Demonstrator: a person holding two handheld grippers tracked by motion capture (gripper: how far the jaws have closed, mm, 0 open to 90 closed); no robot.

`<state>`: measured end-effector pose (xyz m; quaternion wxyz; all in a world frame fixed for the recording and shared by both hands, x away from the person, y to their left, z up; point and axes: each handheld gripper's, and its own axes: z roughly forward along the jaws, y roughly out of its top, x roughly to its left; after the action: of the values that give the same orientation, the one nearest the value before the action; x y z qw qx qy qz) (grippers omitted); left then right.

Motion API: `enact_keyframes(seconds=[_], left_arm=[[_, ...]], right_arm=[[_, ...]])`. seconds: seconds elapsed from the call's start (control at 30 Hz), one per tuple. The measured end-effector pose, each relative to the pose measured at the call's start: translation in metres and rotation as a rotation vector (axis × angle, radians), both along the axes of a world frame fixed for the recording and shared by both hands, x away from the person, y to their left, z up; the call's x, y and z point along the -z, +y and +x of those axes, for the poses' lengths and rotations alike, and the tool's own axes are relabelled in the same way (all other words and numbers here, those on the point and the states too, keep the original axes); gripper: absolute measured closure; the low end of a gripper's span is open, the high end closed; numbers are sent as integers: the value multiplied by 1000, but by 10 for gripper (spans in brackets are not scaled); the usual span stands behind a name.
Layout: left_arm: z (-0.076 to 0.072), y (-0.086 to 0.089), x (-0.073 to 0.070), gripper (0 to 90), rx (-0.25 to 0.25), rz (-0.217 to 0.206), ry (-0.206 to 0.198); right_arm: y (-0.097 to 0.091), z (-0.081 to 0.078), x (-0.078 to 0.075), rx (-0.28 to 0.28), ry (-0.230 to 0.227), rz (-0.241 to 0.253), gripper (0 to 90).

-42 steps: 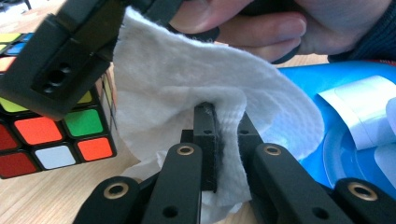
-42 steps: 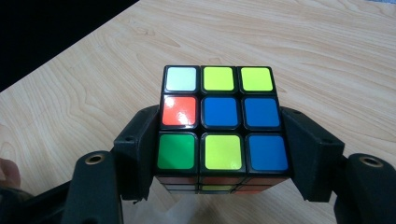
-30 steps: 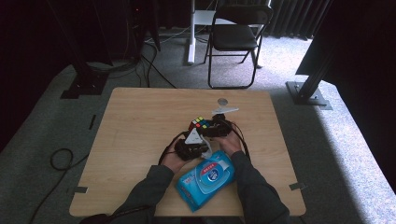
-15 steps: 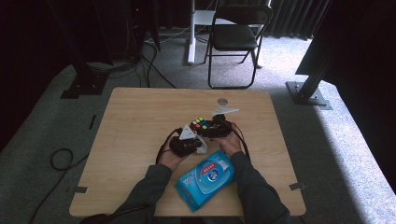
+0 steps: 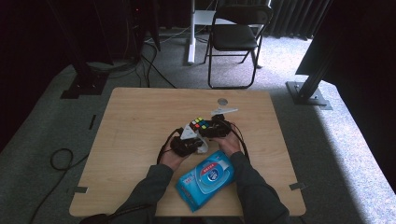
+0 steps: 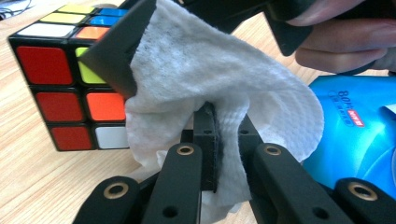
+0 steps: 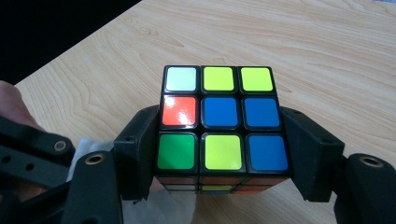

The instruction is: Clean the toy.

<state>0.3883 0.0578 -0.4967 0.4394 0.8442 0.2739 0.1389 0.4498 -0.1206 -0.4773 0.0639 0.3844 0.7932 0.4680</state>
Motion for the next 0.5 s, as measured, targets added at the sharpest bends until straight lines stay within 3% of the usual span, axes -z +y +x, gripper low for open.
enact_keyframes(seconds=[0.3,0.5], left_arm=[[-2,-5,2,851,54,0,11],[-1,-6,0,850,47,0,0]], right_arm=[[1,2,-1,4,-6,0,343],[6,0,-2,-10,-9,-3,343]])
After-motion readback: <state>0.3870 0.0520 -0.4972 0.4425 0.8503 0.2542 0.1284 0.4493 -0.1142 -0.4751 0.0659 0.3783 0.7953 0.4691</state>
